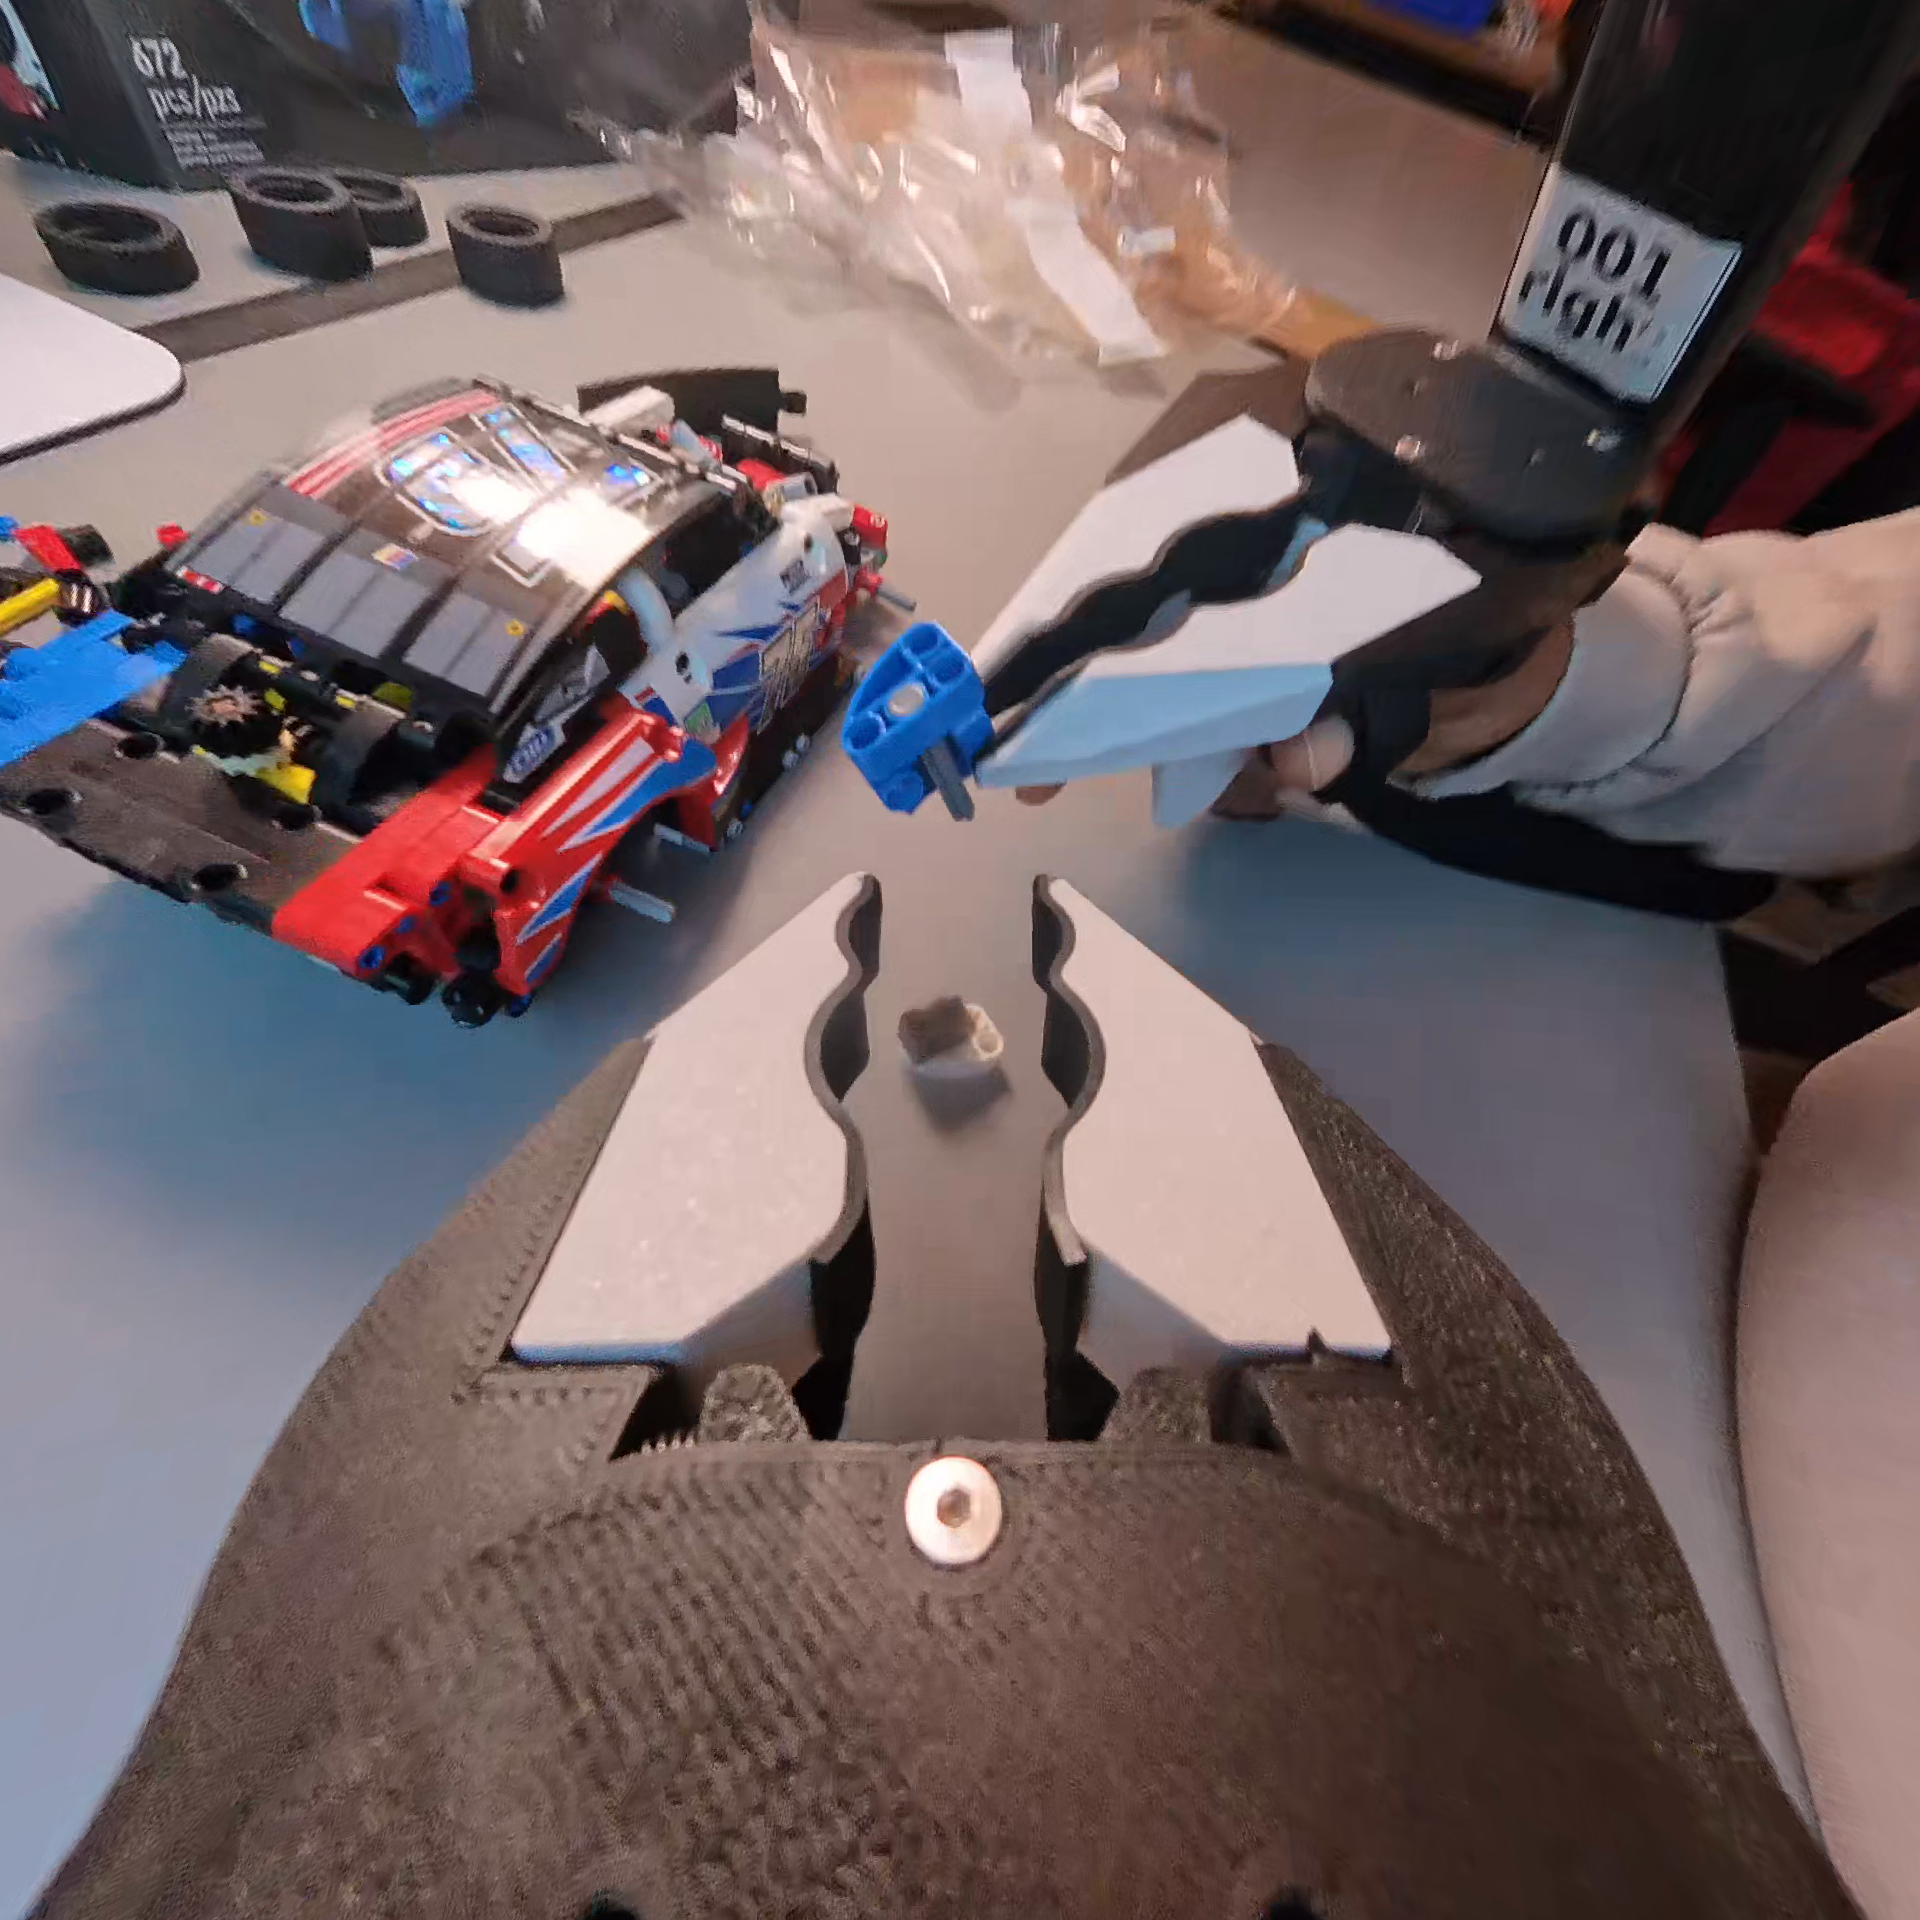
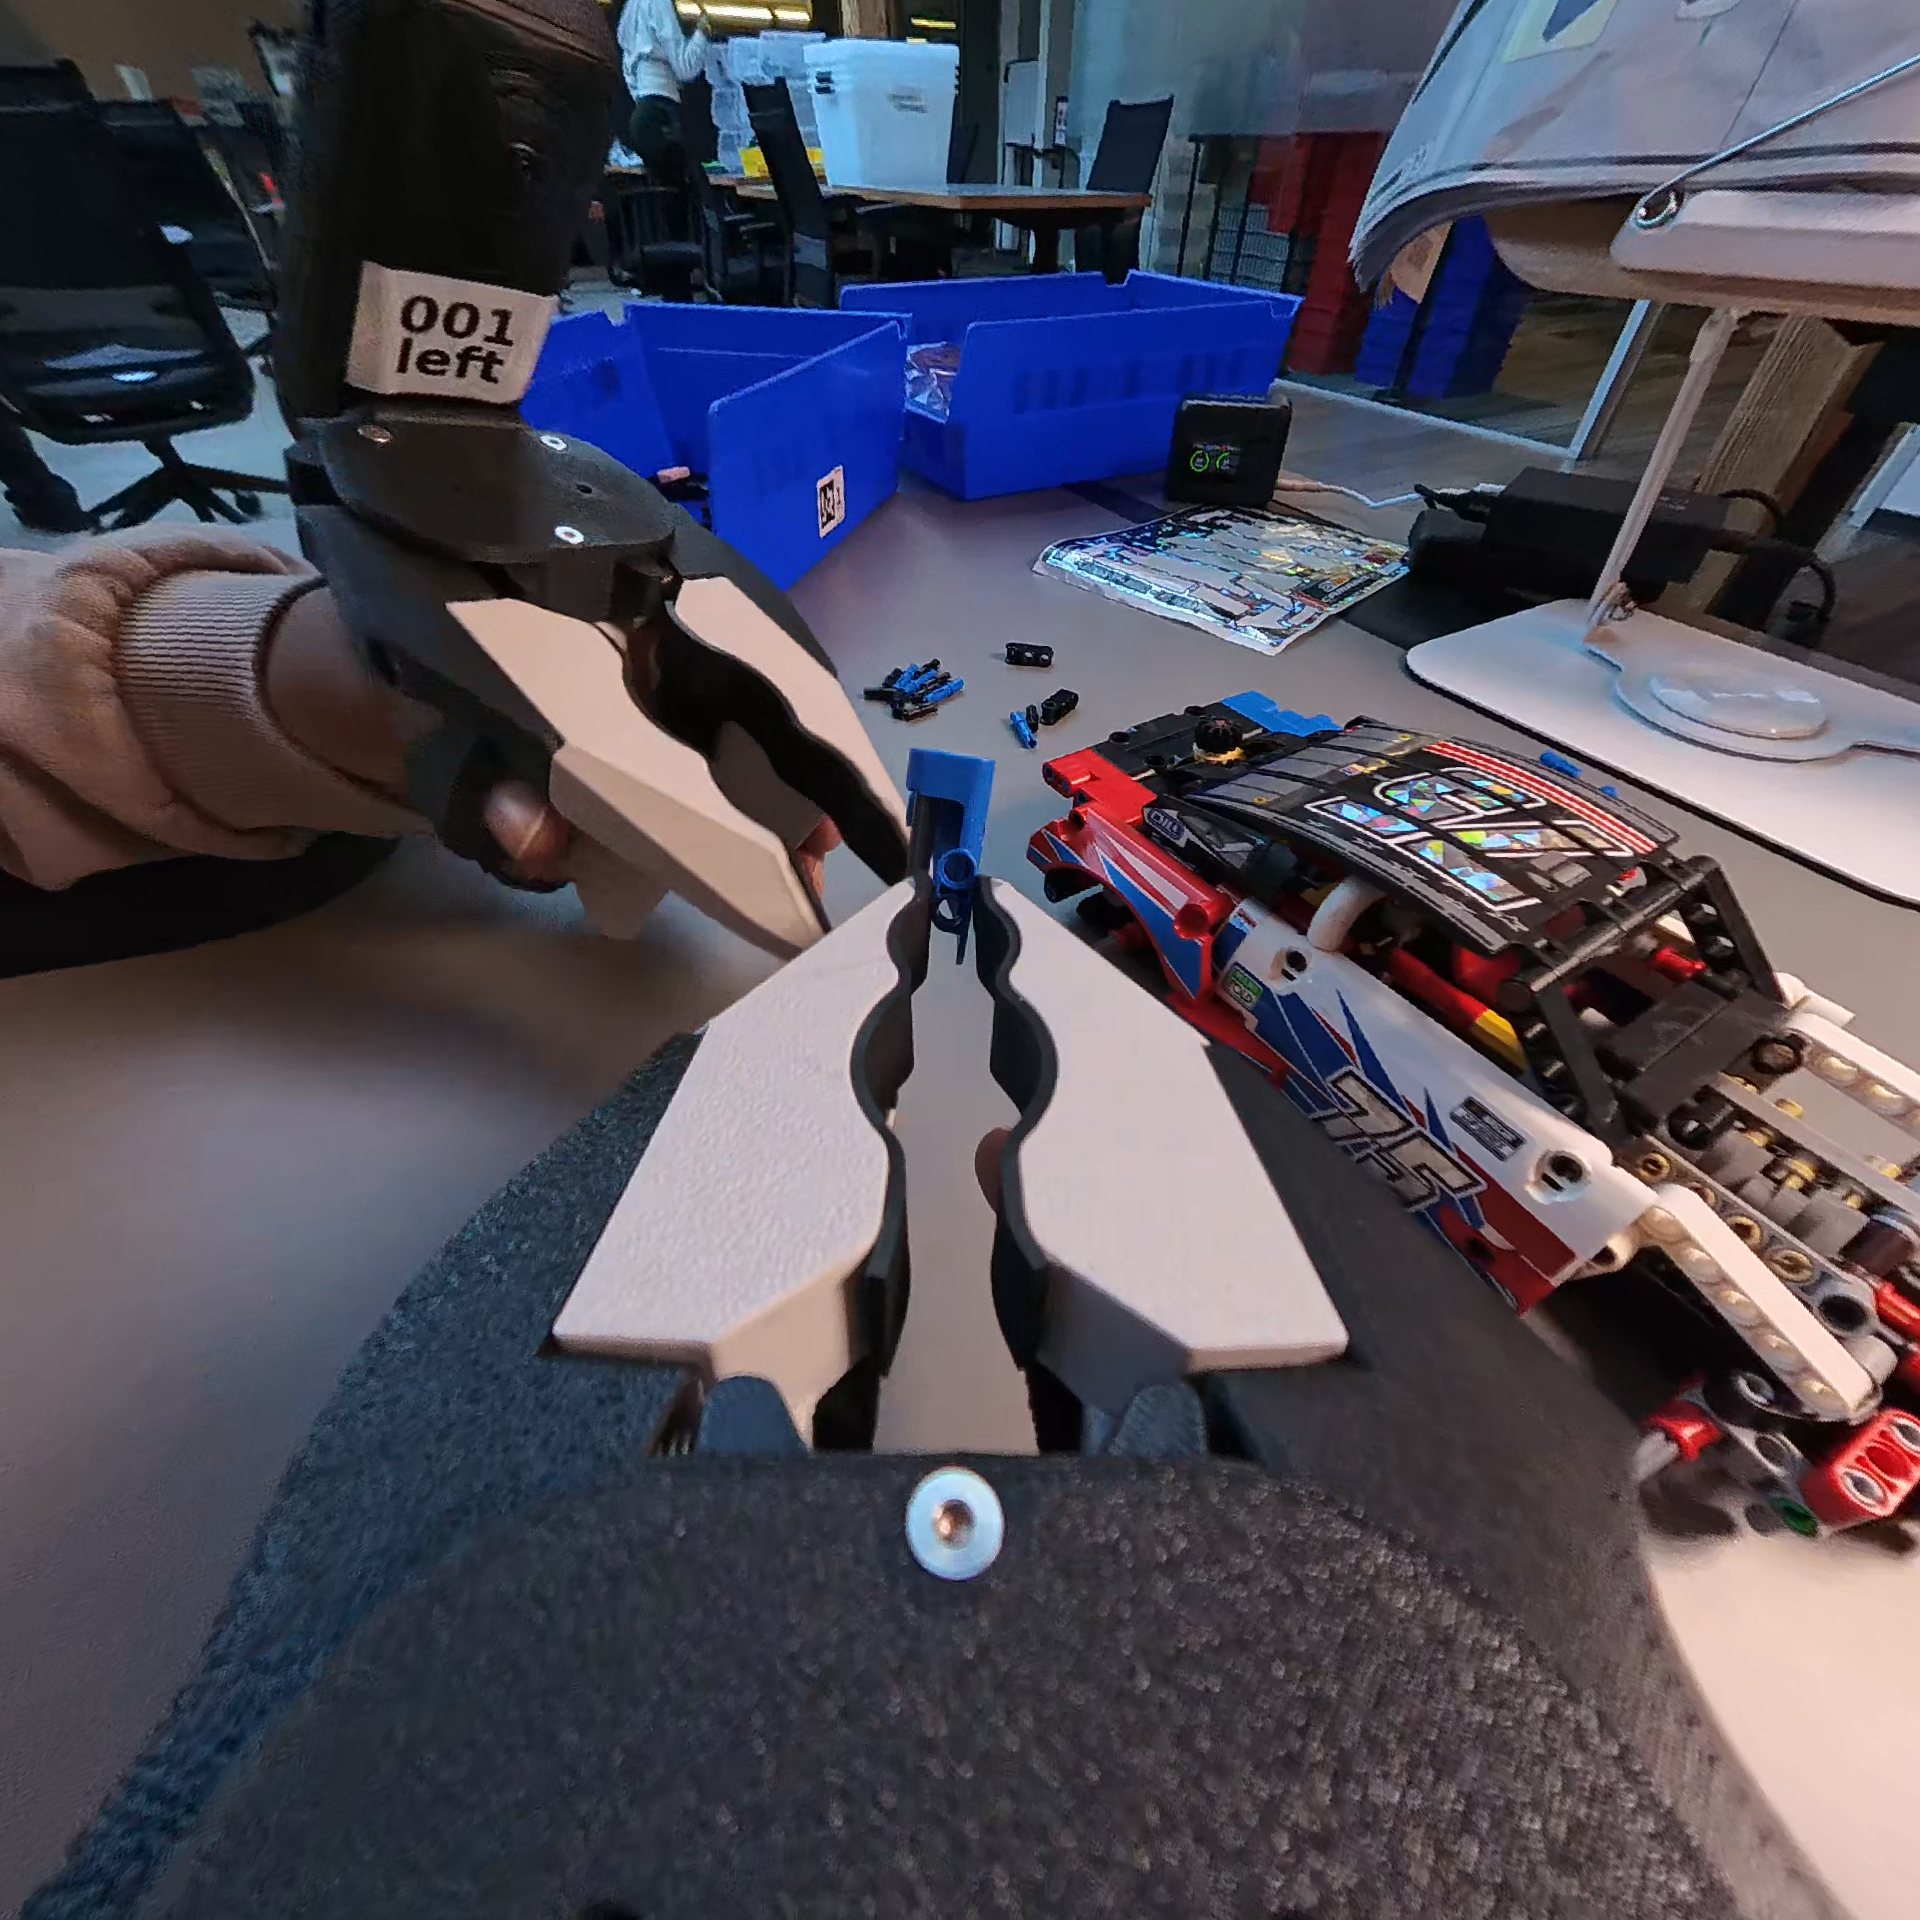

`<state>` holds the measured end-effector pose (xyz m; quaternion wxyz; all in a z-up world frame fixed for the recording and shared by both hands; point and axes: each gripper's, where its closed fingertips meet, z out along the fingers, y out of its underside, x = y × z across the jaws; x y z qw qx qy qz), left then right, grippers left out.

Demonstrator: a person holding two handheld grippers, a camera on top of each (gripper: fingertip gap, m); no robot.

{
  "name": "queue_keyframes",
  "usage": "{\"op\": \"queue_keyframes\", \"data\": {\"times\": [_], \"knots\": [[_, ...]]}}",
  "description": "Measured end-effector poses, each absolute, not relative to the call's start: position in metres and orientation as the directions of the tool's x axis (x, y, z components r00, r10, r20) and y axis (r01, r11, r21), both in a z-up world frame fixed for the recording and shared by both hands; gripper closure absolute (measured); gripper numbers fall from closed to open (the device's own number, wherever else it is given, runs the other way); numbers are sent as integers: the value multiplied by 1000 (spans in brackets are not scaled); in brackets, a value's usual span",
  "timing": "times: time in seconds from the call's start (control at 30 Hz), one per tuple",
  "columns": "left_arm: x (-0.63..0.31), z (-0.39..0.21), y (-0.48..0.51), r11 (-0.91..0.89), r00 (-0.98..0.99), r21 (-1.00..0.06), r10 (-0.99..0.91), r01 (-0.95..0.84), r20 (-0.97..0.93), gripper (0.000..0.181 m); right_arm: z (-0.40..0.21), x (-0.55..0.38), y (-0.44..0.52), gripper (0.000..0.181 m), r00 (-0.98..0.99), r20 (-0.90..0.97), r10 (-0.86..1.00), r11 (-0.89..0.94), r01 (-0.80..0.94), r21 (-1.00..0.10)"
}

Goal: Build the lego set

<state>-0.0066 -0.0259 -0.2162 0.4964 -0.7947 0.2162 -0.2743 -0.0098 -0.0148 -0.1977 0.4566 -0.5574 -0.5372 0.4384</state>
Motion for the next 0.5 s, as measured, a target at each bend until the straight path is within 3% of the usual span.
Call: {"op": "queue_keyframes", "data": {"times": [0.03,0.33,0.5], "knots": [[-6,-210,-25,-404,745,-914,-619,-32,248,155,-196,-11,-17,176,34,1,999,-5,190,-982],[-7,-199,-21,-414,719,-904,-595,109,359,180,-193,-11,-17,175,49,30,998,21,178,-984],[-9,-201,-20,-446,696,-880,-580,162,422,180,-198,-12,-16,176,63,82,995,68,206,-976]]}}
